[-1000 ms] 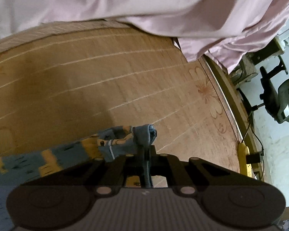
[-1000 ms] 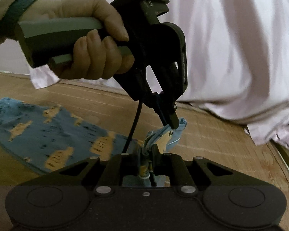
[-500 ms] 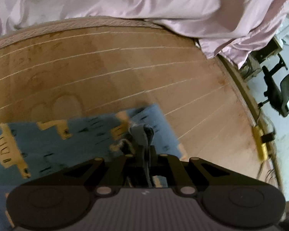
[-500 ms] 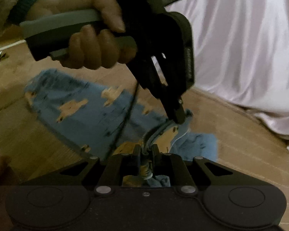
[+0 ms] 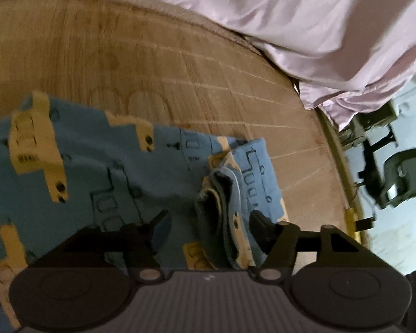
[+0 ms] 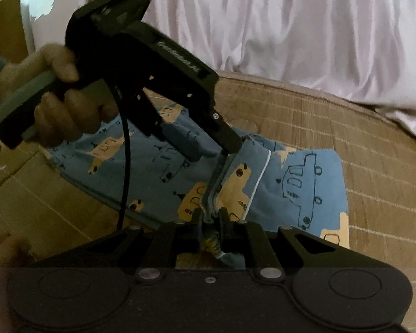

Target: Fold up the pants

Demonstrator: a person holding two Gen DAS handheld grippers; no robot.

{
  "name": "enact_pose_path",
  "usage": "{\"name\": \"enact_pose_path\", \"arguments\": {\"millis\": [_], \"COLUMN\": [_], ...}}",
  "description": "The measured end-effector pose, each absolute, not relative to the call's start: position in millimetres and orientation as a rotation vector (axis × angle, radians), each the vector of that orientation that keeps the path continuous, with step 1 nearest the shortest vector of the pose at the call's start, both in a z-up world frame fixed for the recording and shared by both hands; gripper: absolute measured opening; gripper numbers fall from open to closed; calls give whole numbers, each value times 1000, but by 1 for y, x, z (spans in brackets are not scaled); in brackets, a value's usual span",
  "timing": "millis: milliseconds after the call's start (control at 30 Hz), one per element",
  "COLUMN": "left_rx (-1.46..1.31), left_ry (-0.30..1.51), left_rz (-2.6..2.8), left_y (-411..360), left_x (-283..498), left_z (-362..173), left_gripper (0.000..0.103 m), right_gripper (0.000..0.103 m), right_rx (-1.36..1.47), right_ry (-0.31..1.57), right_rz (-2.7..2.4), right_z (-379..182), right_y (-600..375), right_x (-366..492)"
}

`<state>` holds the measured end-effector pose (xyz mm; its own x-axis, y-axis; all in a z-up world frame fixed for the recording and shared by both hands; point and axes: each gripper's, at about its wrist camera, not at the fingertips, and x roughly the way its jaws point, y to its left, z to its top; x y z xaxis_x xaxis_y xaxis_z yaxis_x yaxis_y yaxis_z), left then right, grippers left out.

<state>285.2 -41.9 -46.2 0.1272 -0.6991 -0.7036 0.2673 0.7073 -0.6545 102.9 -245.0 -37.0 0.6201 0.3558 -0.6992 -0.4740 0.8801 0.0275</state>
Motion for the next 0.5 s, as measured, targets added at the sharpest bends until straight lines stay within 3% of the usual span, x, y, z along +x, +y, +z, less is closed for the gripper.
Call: {"name": "enact_pose_path", "arguments": {"millis": [300,333,400,433,500], "left_rx": [-622,-622,-584,-560,-564], "left_ry": [1274,1278,1289,1300,1305], "left_rz": [-688,-671,-638,-617,-592], "left_y": [-43,-45,-48,-52,-53], "left_x": [290,291,292,293,293], "left_z": [-69,-70,-69,-70,-71], "left_gripper": [70,64,43,24,21], "right_gripper": [14,14,13,13,13], "right_rx": [-163,-161,-158,-152,-144], "right_ry": [811,812,806,801,798], "right_rz": [519,521,523,523,523], "right_z": [-42,-42,-41,-40,-39], "right_y": [-249,-250,-250,-251,-252], "right_x": [107,107,107,107,107]}}
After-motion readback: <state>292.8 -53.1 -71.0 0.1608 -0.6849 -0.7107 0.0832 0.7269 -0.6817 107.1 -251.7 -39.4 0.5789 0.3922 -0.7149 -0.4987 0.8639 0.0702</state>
